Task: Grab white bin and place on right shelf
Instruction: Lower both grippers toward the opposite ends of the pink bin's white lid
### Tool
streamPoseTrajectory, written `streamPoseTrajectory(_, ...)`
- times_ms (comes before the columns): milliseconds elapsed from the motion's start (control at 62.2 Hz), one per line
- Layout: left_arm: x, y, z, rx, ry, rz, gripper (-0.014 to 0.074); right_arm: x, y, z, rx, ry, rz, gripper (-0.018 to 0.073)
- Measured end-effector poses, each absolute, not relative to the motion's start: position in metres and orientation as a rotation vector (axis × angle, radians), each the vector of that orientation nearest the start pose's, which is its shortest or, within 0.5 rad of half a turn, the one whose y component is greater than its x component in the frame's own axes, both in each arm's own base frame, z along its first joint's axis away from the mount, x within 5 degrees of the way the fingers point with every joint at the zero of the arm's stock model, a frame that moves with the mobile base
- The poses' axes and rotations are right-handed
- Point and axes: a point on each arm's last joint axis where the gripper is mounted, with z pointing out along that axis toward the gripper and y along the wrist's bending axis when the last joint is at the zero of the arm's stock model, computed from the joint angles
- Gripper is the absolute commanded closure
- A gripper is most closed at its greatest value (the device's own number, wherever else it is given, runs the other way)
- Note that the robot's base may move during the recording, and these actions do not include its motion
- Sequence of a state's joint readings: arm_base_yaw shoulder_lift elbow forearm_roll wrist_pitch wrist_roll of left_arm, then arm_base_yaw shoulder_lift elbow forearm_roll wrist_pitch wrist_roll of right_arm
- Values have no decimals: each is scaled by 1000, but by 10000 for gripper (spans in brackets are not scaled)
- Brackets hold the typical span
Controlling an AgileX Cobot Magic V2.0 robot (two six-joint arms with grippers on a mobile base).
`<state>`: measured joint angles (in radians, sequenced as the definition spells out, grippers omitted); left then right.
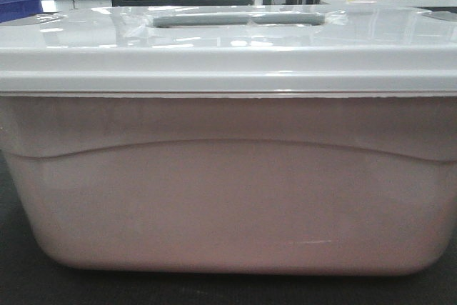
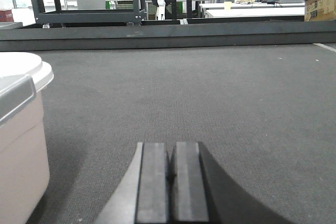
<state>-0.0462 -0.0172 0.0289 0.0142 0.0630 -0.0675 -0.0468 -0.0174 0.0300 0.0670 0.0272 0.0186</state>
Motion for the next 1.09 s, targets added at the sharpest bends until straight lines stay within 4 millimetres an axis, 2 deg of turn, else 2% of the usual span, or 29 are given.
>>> streamPoseTrajectory(916, 56, -3, 199, -6, 1558, -78, 723, 56, -3, 203, 99, 1500, 32, 487)
streamPoseTrajectory(1093, 56, -3, 204, -8, 1503, -83, 723, 56, -3, 205, 99, 1480, 31, 487)
